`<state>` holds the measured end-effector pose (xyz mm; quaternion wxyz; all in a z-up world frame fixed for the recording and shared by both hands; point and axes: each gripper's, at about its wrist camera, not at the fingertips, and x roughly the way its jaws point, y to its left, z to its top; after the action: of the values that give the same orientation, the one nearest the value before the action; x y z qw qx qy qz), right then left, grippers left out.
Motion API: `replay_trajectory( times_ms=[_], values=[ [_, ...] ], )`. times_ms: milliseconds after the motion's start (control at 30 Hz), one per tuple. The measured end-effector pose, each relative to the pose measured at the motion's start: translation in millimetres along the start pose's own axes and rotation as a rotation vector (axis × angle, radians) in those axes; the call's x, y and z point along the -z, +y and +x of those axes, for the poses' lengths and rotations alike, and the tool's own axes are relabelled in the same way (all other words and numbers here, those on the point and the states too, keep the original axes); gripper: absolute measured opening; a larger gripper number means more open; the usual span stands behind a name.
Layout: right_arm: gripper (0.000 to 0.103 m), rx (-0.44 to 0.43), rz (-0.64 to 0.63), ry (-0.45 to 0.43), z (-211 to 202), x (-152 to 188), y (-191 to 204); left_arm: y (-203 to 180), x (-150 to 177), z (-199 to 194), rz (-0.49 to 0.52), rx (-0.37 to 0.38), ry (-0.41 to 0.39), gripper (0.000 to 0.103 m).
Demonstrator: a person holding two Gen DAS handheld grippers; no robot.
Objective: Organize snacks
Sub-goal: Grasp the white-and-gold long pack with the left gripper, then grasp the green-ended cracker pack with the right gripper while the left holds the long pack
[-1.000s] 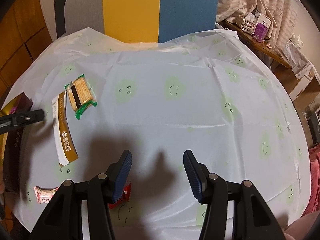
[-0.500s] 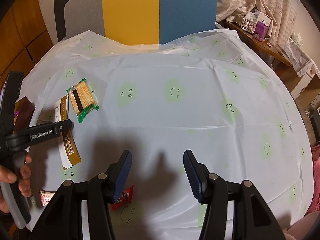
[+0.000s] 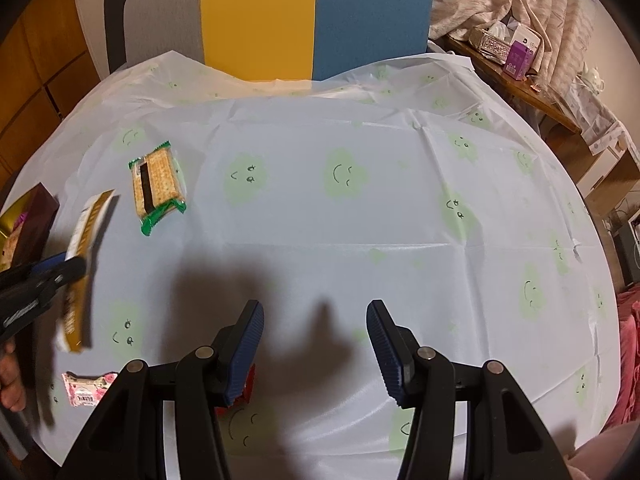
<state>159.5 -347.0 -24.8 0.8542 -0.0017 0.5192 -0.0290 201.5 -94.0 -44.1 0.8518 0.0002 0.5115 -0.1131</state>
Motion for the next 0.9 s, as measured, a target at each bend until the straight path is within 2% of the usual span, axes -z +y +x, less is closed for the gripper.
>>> replay_trajectory(
  times_ms=[167, 533, 667, 900],
  values=[
    [0.055, 0.026, -0.021, 0.011, 3, 4, 3, 10, 18, 4, -0.013, -0.026, 0.032, 0.028],
    [0.055, 0.038, -0.051, 0.022, 7, 7, 7, 13, 36, 1, -0.025, -0.005, -0.060, 0.029],
    [0.055, 0.007, -0.064, 0.027, 7, 8, 13, 17, 41, -1, -0.010, 0.011, -0.086, 0.029],
    [0.055, -0.122, -0.088, 0.042, 4, -1, 36, 17, 44, -1, -0.011, 0.020, -0.112, 0.029]
  ],
)
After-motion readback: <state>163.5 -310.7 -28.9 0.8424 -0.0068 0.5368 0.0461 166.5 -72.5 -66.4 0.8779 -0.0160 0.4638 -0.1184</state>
